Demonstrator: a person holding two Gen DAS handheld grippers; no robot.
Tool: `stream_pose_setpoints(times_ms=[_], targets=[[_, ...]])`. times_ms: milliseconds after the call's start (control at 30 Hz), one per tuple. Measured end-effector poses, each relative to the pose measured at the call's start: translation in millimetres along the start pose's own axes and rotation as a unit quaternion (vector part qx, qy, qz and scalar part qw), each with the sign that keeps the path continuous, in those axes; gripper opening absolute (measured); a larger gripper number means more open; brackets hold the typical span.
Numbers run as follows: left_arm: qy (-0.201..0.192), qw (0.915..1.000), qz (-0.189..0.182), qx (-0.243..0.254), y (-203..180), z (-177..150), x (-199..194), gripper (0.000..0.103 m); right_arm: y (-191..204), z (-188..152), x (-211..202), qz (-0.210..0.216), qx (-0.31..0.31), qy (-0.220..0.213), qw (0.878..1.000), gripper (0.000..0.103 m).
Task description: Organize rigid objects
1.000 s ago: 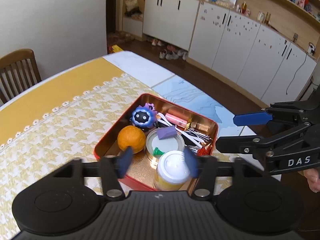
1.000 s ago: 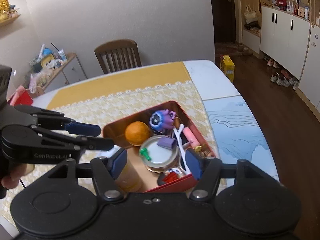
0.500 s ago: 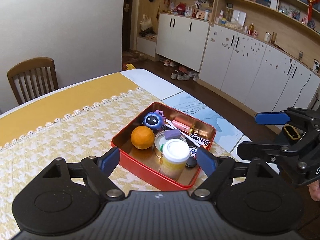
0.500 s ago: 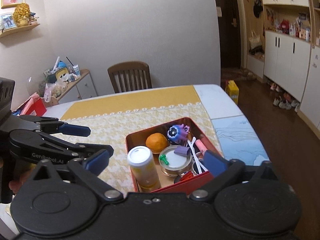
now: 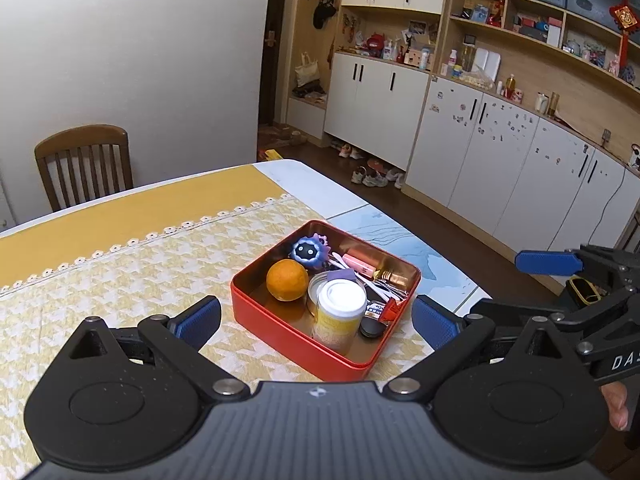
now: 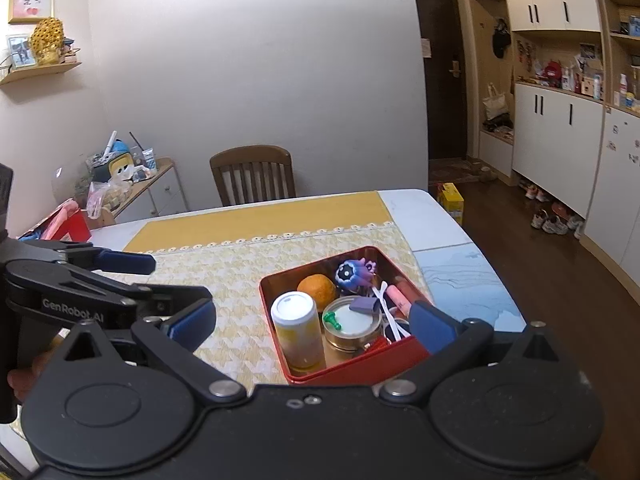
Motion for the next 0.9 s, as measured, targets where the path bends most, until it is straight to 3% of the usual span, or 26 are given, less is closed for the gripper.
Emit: stream_pose_setpoints(times_ms=[433,900], targets=[[-0.014,0.9995,0.025,0.016,-6,-7,-13,0.102,5,-9,-8,-0.015,0.017,0.001,1.0,0.103],[-0.006,0.9998,0.019,0.0,-4,-6,-13,0.102,10,-9,-9,-0.023,0.011,0.001,1.0,0.103]])
Point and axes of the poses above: each gripper's, at about its wrist camera, not at the fingertips, and x roughly the way its jaws point, y to its left, z to its top, the point moved 4 cm from there along x, roughly the way its jaws point, and after that the axes turned 14 degrees about -x, right-handed, at the moved point
